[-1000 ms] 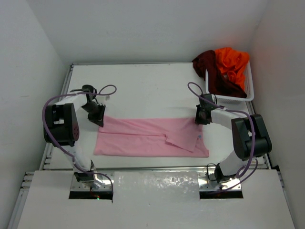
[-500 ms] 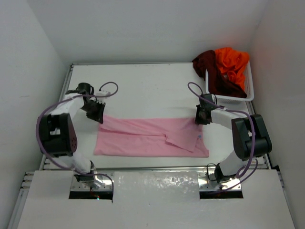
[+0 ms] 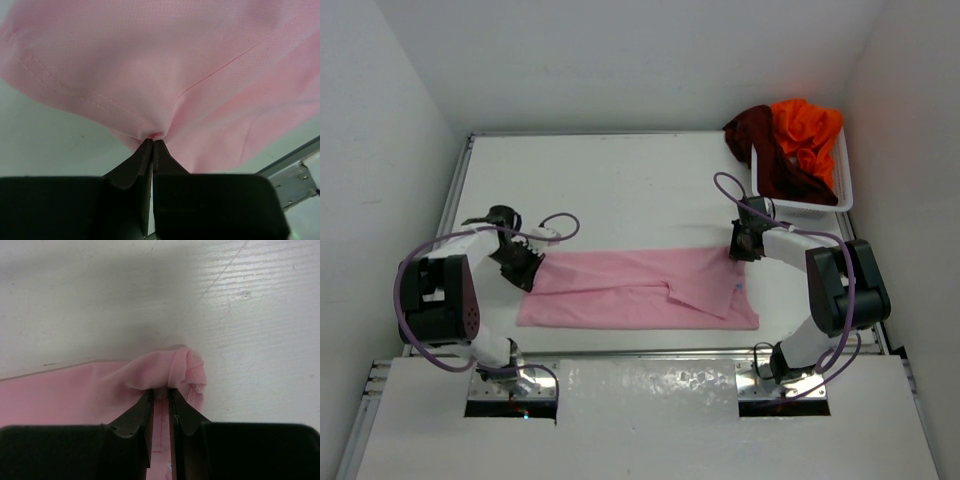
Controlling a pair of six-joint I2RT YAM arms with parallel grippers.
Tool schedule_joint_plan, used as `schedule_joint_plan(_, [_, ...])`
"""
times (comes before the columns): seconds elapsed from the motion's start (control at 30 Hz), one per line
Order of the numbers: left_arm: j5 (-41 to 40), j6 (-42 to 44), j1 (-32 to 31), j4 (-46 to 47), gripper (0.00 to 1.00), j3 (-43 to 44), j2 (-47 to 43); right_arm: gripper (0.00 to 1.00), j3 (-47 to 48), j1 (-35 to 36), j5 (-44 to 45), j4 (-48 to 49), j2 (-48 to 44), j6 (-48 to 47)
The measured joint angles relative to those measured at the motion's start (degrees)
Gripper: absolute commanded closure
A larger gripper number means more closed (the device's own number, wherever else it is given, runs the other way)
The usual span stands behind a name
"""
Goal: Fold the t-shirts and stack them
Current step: Fold the other side of the tshirt into a rectangle, then rotate the tshirt 90 degrees
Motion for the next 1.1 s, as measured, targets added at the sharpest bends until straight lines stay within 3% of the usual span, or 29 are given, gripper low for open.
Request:
schedule_joint_plan(0.1, [-2.01, 1.33, 0.00, 1.03, 0.42, 0.04, 0.00, 0.82, 0.00, 0.00, 0.00, 0.02, 0.00, -0.11])
schedule_joint_plan(0.13, [-2.95, 1.55, 0.00, 1.09, 0.18, 0.09, 0.00, 0.80, 0.00, 0.00, 0.00, 0.04, 0.00, -0.39])
schedule_joint_plan(0.2, [-3.85, 1.75, 0.00, 0.35, 0.00, 0.92, 0.00, 0.71, 0.00, 0.00, 0.02, 0.07, 0.00, -1.25])
schedule_joint_plan(0.43, [1.33, 6.69, 2.16, -7.39, 0.03, 16.44, -1.68, 0.61, -0.02, 0.00, -0.11, -3.87, -3.17, -7.23])
schedule_joint_plan(0.47, [2.73, 6.93, 2.84, -7.56, 0.09, 18.62, -2.25, 0.60, -0.02, 0.00, -0.31, -4.44, -4.20, -7.82])
schedule_joint_plan(0.5, [3.96, 6.64, 3.48, -7.19, 0.31, 20.35, -2.71, 0.59, -0.02, 0.00, -0.46, -4.87, -5.22, -8.17])
schedule_joint_plan(0.57, [5.33, 4.68, 4.00, -5.75, 0.58, 22.03, -2.51, 0.56, 0.02, 0.00, -0.98, -5.22, -7.02, -8.66])
schedule_joint_plan(0.63, [5.01, 1.64, 3.89, -5.35, 0.59, 22.69, 0.28, 0.54, 0.35, 0.00, -1.86, -5.49, -7.41, -8.81])
schedule_joint_plan(0.67, [4.50, 0.09, 3.74, -4.85, 0.44, 22.67, 2.86, 0.53, 0.46, 0.00, -2.16, -5.62, -7.30, -8.74])
schedule_joint_plan(0.8, [0.55, -7.56, 3.43, 0.35, 0.23, 20.04, 13.11, 0.51, 1.05, 0.00, -3.50, -6.14, -5.86, -8.31])
schedule_joint_plan(0.93, [-2.49, -14.12, 3.39, 4.57, 0.17, 18.64, 16.28, 0.56, 2.45, 0.00, -3.96, -6.08, -1.88, -7.52])
schedule_joint_plan(1.0, [-2.86, -16.26, 3.26, 7.32, 0.24, 18.64, 16.28, 0.65, 2.67, 0.00, -3.89, -5.97, 0.02, -7.30])
schedule_joint_plan(1.03, [-3.13, -17.03, 3.15, 8.52, 0.33, 18.53, 16.39, 0.70, 2.86, 0.00, -3.72, -5.99, 1.25, -7.19])
schedule_joint_plan(1.07, [-3.54, -17.62, 3.02, 9.92, 0.50, 18.08, 16.46, 0.81, 3.61, 0.00, -3.63, -6.23, 2.01, -7.04])
schedule_joint_plan(1.1, [-3.89, -18.16, 2.93, 11.02, 0.58, 17.42, 16.61, 0.84, 4.42, 0.00, -3.45, -5.88, 2.67, -7.19])
